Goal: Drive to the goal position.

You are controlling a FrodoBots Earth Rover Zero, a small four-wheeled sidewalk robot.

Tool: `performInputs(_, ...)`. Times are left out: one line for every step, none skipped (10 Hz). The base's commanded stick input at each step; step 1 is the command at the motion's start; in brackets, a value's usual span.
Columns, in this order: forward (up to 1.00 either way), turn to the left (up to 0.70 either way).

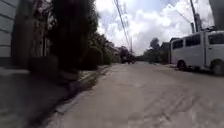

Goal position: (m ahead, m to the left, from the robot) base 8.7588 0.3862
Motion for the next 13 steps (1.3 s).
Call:
performInputs(1.0,-0.11)
performInputs(1.0,-0.39)
performInputs(1.0,-0.39)
performInputs(1.0,-0.39)
performInputs(1.0,-0.24)
performInputs(1.0,-0.05)
performInputs(1.0,0.0)
performInputs(1.0,0.0)
performInputs(1.0,0.0)
performInputs(1.0,0.0)
performInputs(1.0,0.0)
performInputs(1.0,0.0)
performInputs(1.0,0.0)
